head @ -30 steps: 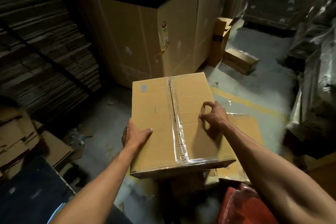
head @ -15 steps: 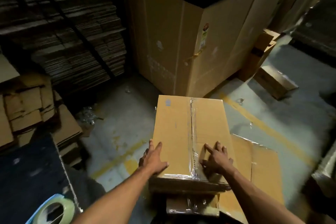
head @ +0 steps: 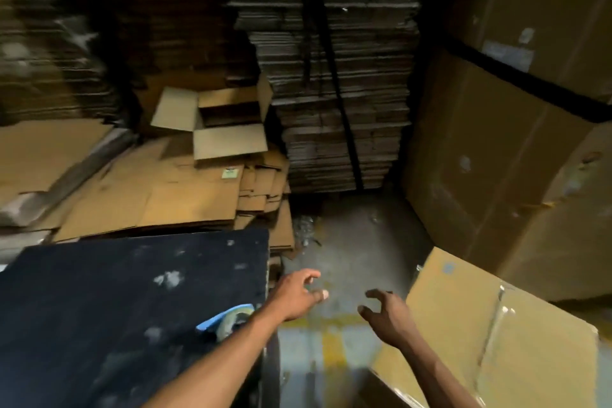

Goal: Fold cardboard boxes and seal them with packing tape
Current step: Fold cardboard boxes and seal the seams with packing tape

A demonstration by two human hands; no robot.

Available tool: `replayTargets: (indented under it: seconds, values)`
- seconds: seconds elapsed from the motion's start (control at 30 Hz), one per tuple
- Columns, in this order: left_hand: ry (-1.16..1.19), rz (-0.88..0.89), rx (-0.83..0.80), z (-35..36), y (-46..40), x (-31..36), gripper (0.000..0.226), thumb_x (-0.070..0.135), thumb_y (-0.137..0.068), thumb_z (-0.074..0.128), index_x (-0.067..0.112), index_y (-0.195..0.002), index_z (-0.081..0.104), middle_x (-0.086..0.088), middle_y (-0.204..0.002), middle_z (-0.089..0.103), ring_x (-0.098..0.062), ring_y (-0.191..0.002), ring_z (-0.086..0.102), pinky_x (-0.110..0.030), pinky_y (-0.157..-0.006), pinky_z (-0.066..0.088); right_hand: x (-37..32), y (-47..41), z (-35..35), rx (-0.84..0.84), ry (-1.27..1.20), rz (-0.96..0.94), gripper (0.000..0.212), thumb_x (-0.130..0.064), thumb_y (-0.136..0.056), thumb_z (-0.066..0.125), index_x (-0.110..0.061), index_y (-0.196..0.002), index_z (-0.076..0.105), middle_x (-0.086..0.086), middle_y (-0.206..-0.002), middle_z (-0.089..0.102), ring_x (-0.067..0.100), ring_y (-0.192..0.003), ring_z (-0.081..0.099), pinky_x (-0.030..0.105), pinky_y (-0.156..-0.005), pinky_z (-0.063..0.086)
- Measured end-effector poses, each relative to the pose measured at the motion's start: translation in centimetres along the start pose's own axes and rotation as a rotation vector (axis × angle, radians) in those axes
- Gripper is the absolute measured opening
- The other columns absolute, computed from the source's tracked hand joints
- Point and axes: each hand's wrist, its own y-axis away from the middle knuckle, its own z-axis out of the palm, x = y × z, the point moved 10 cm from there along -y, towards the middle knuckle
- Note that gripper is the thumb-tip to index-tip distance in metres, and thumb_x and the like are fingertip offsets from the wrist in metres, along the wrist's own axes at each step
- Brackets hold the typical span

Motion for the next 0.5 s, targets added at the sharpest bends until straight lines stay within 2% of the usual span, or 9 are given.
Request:
replayTargets:
  seconds: [0.17, 0.27, 0.37, 0.43, 0.5]
  values:
    - [0.146, -0.077, 0.228, -13.7, 1.2, -7.9, 0.045, 0.043, -0.089, 0.079, 0.03, -0.13, 0.067, 0.009, -0.121, 0.071, -0.007, -0.108, 0.067, -0.026, -0.093, 0.053, -16.7, -3.5, 2.5, -0.06, 0.025, -0.254, 0.045, -0.047, -0.093, 0.068, -0.027, -0.133, 0.065, -0.001, -0.138, 0.064, 0.02, -0.12, 0.064, 0.03, -0.099, 0.047]
    - [0.244, -0.128, 0.322, -21.1, 1.2, -14.5, 0.039, 0.04, -0.089, 0.08, 0.029, -0.125, 0.07, 0.008, -0.114, 0.072, -0.007, -0.105, 0.068, -0.028, -0.092, 0.054, -26.6, -6.1, 5.1, -0.102, 0.009, -0.353, 0.04, -0.04, -0.09, 0.071, -0.027, -0.128, 0.07, -0.004, -0.126, 0.071, 0.019, -0.115, 0.068, 0.026, -0.092, 0.051]
    - [0.333, -0.157, 0.374, -28.0, -0.2, -21.3, 0.031, 0.034, -0.089, 0.08, 0.029, -0.118, 0.071, 0.005, -0.11, 0.074, -0.011, -0.101, 0.071, -0.035, -0.093, 0.058, -35.4, -9.3, 8.1, -0.14, -0.038, -0.403, 0.039, -0.042, -0.088, 0.073, -0.029, -0.125, 0.07, -0.008, -0.117, 0.072, 0.01, -0.102, 0.07, 0.017, -0.081, 0.052]
    - [0.417, -0.175, 0.39, -32.5, -1.8, -25.5, 0.03, 0.031, -0.091, 0.08, 0.025, -0.118, 0.071, 0.003, -0.108, 0.075, -0.012, -0.097, 0.072, -0.033, -0.082, 0.06, -40.4, -12.7, 10.1, -0.16, -0.09, -0.393, 0.03, -0.045, -0.088, 0.073, -0.034, -0.116, 0.07, -0.012, -0.109, 0.071, 0.005, -0.093, 0.069, 0.018, -0.076, 0.056]
    - [0.489, -0.176, 0.403, -36.4, -3.4, -28.7, 0.028, 0.03, -0.092, 0.078, 0.024, -0.119, 0.07, 0.005, -0.106, 0.075, -0.012, -0.092, 0.072, -0.027, -0.073, 0.056, -44.1, -16.2, 11.7, -0.181, -0.168, -0.364, 0.027, -0.045, -0.089, 0.074, -0.035, -0.114, 0.071, -0.01, -0.111, 0.073, 0.007, -0.098, 0.07, 0.027, -0.084, 0.059]
